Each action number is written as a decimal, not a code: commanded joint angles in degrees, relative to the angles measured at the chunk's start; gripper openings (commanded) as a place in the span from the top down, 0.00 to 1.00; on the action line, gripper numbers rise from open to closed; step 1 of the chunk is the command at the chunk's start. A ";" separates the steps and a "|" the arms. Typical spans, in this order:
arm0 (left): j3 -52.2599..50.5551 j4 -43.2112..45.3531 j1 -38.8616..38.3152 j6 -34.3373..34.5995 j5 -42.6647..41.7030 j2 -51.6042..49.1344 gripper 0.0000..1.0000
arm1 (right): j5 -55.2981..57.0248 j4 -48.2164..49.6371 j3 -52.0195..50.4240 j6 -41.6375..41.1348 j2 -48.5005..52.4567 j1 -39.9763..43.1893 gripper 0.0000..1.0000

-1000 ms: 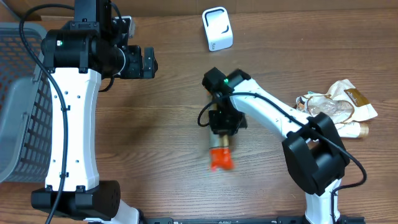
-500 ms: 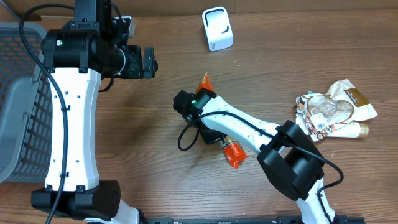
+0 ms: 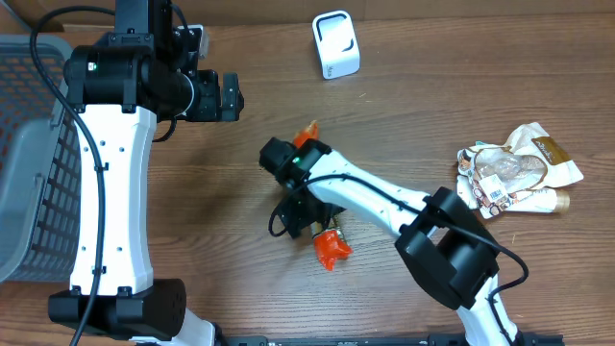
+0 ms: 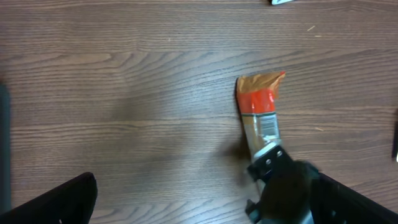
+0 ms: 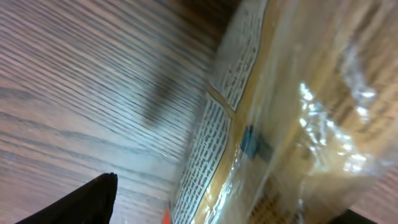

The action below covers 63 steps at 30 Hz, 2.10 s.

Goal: Scan the item barcode

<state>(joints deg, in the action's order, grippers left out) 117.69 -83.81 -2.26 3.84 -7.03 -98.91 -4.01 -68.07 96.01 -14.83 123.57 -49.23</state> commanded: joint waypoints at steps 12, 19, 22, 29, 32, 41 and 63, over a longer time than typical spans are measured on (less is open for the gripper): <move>0.15 0.04 -0.66 -1.29 0.00 -0.17 0.00 | -20.33 -5.99 -2.27 9.31 0.13 14.38 0.14; 0.15 0.04 -0.66 -1.29 0.00 -0.17 0.00 | -31.65 -4.55 -9.46 16.22 0.13 12.63 0.14; 0.15 0.04 -0.66 -1.29 0.00 -0.17 0.00 | -33.00 -0.63 -14.16 14.84 0.13 11.34 0.14; 0.15 0.04 -0.66 -1.29 0.00 -0.17 0.00 | -34.86 7.04 -21.90 7.30 0.13 12.96 0.33; 0.15 0.04 -0.66 -1.29 0.00 -0.17 0.00 | -39.74 10.10 -21.86 7.28 0.09 15.30 0.53; 0.15 0.04 -0.66 -1.29 0.00 -0.17 0.01 | -31.82 8.76 -18.25 3.54 -2.45 15.61 0.85; 0.15 0.04 -0.66 -1.29 0.00 -0.17 0.01 | 34.51 -15.80 -6.80 -18.29 -4.63 -1.79 0.96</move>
<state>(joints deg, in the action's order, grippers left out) 117.69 -83.83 -2.26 3.84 -7.03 -98.91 23.42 -84.42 87.99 -30.92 116.31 -47.24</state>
